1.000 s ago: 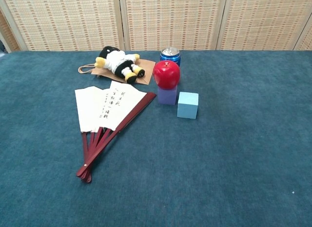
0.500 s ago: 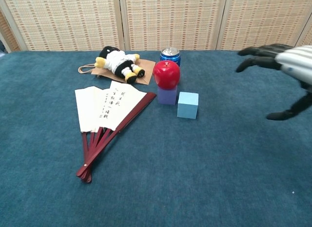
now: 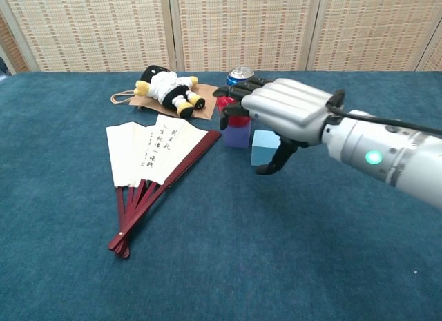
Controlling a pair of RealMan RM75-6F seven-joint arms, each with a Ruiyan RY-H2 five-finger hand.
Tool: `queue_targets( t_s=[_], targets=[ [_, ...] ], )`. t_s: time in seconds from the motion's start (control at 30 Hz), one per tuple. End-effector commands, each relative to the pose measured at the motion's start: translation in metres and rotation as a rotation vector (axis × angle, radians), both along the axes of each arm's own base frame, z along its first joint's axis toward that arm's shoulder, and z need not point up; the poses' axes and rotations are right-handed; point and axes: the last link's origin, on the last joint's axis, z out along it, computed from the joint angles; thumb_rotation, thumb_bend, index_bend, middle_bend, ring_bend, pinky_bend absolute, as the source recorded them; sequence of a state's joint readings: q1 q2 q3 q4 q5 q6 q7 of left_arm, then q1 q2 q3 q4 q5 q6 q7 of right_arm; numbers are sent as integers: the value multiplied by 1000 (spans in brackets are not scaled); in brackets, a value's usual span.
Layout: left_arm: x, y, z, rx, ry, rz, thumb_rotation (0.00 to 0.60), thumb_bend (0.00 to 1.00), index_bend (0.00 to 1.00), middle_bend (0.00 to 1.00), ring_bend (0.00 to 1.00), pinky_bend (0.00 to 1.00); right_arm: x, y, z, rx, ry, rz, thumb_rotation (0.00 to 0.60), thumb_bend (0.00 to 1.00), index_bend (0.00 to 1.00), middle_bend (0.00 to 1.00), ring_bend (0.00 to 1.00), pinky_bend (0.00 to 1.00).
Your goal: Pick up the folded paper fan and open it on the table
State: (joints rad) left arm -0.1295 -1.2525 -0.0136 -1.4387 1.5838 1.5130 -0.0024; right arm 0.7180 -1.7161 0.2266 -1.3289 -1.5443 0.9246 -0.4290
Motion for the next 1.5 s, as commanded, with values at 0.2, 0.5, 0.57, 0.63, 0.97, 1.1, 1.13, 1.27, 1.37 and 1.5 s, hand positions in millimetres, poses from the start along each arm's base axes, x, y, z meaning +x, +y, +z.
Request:
queue_targets(
  t_s=[0.2,0.5,0.57,0.63,0.97,1.1,1.13,1.27,1.37,1.5],
  targets=[
    [-3,3,1,-4,-9,16,600,456,0,0,0,93,39,-20,-50,21,47,-6,600,153,338,0,0,0],
    [-5,3,3,0,-13,24,600,454,0,0,0,93,57,-18,-84,31,47,-14,600,153,374,0,0,0],
    [-5,3,2,-3,-16,25,600,455,0,0,0,93,61,-18,-91,31,37,-22,600,153,384,0,0,0],
    [-5,3,2,-6,-18,23,600,456,0,0,0,93,65,-19,-96,30,22,-33,600,152,392,0,0,0],
    [-9,6,4,-8,-24,39,600,457,0,0,0,93,83,-26,-116,63,-44,-100,600,196,417,0,0,0],
    [-10,6,6,2,-25,40,600,456,0,0,0,93,87,-26,-125,69,-35,-105,600,198,421,0,0,0],
    [-10,6,6,4,-26,41,600,456,0,0,0,93,87,-25,-126,69,-33,-105,600,198,420,0,0,0],
    [-12,6,8,9,-27,47,600,457,0,0,0,93,89,-26,-129,77,-32,-101,600,199,415,0,0,0],
    [-12,5,9,11,-25,49,600,457,0,0,0,93,93,-26,-126,66,-63,-103,600,224,451,10,0,0],
    [-10,3,10,21,-22,40,600,457,0,0,0,93,100,-24,-124,52,-95,-96,600,347,564,85,0,0]
  ],
)
